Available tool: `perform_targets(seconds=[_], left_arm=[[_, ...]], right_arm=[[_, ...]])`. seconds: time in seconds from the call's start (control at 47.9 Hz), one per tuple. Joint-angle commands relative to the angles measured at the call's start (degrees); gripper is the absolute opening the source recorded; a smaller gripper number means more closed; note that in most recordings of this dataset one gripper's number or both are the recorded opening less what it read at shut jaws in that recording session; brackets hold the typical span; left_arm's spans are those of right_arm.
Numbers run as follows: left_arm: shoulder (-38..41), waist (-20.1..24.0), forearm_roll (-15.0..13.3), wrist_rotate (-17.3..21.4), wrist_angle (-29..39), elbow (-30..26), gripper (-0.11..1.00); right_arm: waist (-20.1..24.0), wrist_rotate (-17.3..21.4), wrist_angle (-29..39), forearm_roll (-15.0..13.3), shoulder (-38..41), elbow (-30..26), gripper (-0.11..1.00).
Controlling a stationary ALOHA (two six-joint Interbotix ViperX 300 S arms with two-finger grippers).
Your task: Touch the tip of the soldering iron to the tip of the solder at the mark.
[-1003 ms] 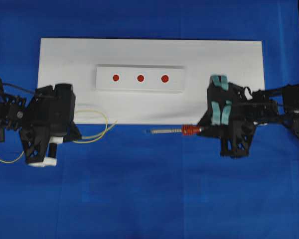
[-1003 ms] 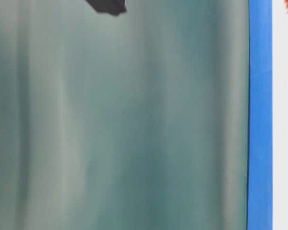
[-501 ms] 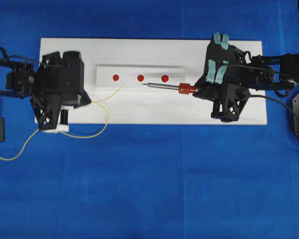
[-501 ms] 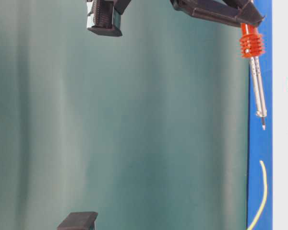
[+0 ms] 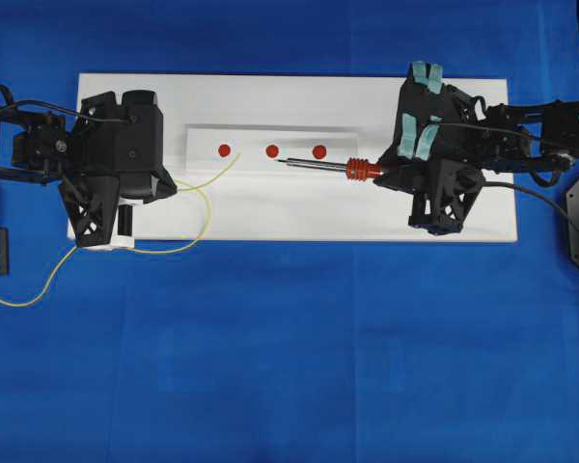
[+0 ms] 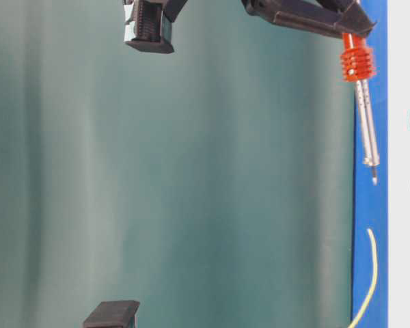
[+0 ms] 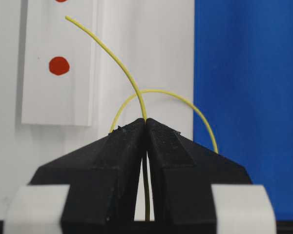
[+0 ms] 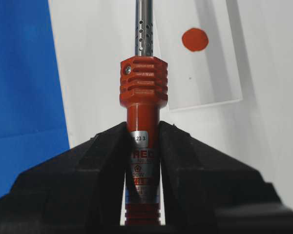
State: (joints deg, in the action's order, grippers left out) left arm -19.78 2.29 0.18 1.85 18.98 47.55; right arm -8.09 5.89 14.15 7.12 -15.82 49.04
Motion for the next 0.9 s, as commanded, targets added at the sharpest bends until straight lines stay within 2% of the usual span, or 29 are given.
perform_targets(seconds=[0.0, 0.23, 0.543, 0.878], left_arm=[[-0.3, 0.4, 0.1, 0.0, 0.4, -1.3, 0.02], [0.2, 1.6, 0.1, -0.2, 0.2, -0.4, 0.02], [5.0, 2.5, 0.1, -0.1, -1.6, 0.4, 0.02], [4.8, 3.0, 0.1, -0.7, -1.2, 1.1, 0.02]], right_arm=[[-0.1, -0.1, -0.3, -0.1, -0.9, -1.8, 0.06], [-0.2, -0.1, -0.4, -0.1, -0.9, -1.9, 0.06], [-0.1, 0.0, -0.5, -0.1, -0.9, -2.0, 0.06], [-0.1, 0.0, -0.5, -0.1, -0.4, -2.3, 0.06]])
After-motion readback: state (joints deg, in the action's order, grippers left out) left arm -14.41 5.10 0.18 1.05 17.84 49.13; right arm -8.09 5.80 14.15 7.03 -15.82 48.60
